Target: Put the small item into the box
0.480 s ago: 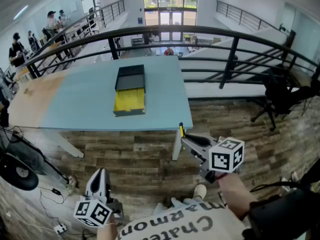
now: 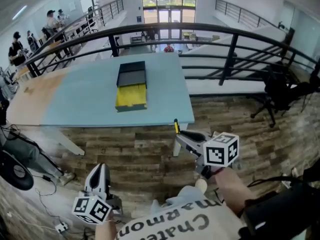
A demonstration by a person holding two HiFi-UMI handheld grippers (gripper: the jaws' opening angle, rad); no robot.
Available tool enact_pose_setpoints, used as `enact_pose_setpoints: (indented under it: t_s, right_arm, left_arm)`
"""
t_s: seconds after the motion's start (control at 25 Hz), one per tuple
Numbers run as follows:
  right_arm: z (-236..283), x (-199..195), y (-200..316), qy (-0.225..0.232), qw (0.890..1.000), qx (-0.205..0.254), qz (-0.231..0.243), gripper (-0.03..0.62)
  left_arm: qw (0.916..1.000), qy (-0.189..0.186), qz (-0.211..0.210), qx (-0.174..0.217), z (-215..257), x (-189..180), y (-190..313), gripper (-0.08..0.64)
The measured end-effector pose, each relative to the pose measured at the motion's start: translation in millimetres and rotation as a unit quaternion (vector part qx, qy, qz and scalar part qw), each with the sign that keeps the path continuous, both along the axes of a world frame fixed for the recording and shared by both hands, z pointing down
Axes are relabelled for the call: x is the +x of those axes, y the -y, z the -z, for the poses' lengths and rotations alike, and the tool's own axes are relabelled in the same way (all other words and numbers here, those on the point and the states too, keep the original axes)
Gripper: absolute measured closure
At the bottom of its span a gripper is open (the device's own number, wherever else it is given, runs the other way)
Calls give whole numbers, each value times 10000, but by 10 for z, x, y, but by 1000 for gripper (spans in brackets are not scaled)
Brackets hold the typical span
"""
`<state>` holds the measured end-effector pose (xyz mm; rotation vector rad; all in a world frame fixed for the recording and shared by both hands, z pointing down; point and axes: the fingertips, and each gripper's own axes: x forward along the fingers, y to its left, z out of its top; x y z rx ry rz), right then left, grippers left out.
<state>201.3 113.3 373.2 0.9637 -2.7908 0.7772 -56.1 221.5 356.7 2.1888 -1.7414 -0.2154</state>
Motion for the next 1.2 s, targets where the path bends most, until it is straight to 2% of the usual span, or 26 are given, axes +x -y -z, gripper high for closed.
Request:
enact_pose_setpoints:
  t_s: [0.24, 0.48, 0.64, 0.8, 1.04, 1.2]
  right_arm:
    - [13, -161, 83, 113, 9998, -91, 130, 511]
    - [48, -450, 381, 110, 9991, -69, 397, 511]
    - [72, -559, 745, 52, 9981, -46, 614, 511]
    - [145, -506, 1308, 132, 9966, 35, 814, 511]
    - [262, -975, 1727, 73, 9940, 120, 1089, 511]
    - [253, -1096, 2049, 62, 9919, 105, 1265, 511]
  left_arm:
    - [10000, 4, -45, 89, 81, 28, 128, 557]
    - [9997, 26, -63, 254, 222, 15, 399, 558]
    - [9995, 75, -37, 291, 244, 53, 686, 558]
    - [9993, 122, 30, 344, 301, 213, 1222, 558]
    - [9987, 72, 221, 444, 400, -120, 1631, 558]
    - [9976, -146, 394, 541, 439, -167, 1924, 557]
